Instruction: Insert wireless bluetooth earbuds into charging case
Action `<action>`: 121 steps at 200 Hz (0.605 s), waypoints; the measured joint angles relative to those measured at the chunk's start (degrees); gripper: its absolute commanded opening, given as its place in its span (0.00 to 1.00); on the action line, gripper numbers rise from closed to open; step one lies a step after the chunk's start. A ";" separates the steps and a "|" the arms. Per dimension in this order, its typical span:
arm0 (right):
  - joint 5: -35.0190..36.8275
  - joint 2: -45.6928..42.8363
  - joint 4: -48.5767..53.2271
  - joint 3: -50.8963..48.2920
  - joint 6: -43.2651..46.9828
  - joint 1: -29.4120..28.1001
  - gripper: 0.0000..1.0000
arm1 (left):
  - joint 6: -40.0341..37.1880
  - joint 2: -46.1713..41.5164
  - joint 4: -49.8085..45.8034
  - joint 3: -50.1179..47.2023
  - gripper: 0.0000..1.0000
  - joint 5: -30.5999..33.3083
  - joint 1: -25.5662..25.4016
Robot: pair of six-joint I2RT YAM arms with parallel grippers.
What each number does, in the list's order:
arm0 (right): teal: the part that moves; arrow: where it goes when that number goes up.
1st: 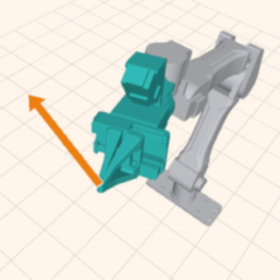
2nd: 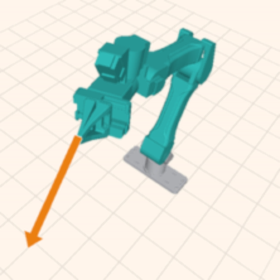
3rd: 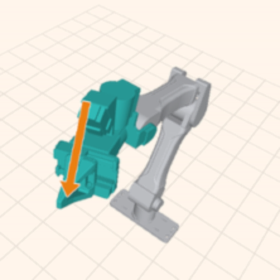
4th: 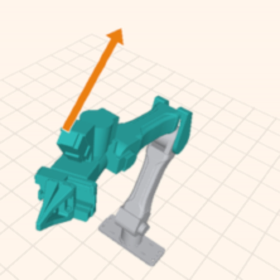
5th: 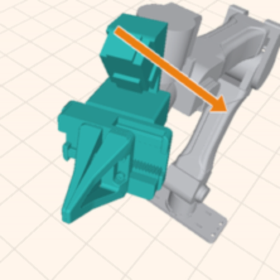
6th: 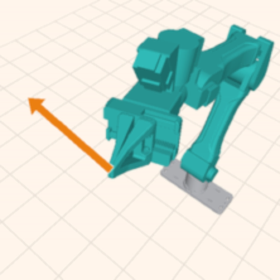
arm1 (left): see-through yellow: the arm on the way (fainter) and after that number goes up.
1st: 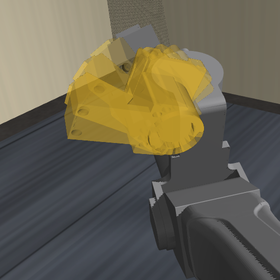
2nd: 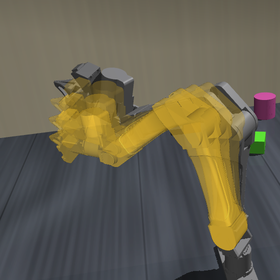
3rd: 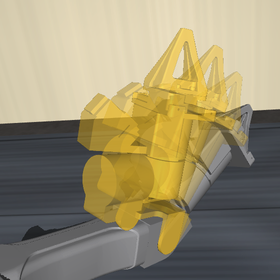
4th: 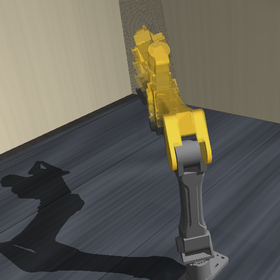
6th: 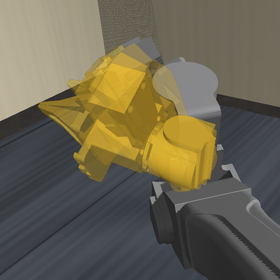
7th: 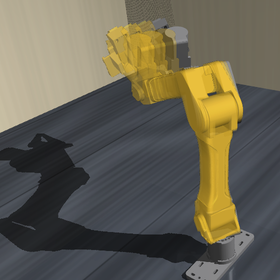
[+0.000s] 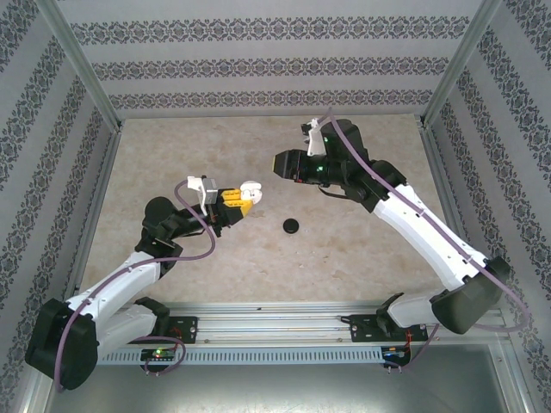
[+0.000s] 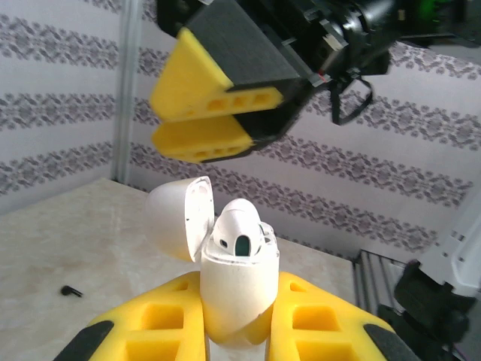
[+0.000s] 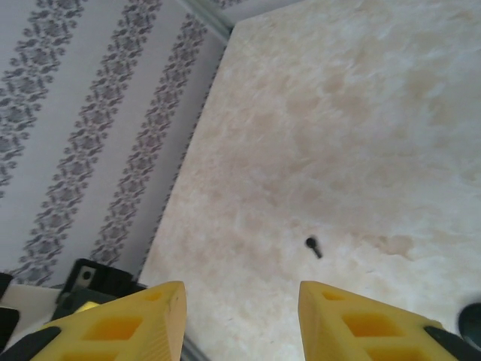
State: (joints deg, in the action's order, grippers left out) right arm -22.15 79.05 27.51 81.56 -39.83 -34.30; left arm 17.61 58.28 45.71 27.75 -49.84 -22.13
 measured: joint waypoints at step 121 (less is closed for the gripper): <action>-18.38 7.06 -7.28 -1.44 -6.38 -0.83 0.33 | 4.76 2.97 -0.22 1.77 0.00 -3.17 0.00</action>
State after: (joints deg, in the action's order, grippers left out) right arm -40.53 86.11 20.23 80.12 -46.22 -35.14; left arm 22.37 61.25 45.50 29.52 -53.01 -22.13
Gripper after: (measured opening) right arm 0.331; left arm 0.178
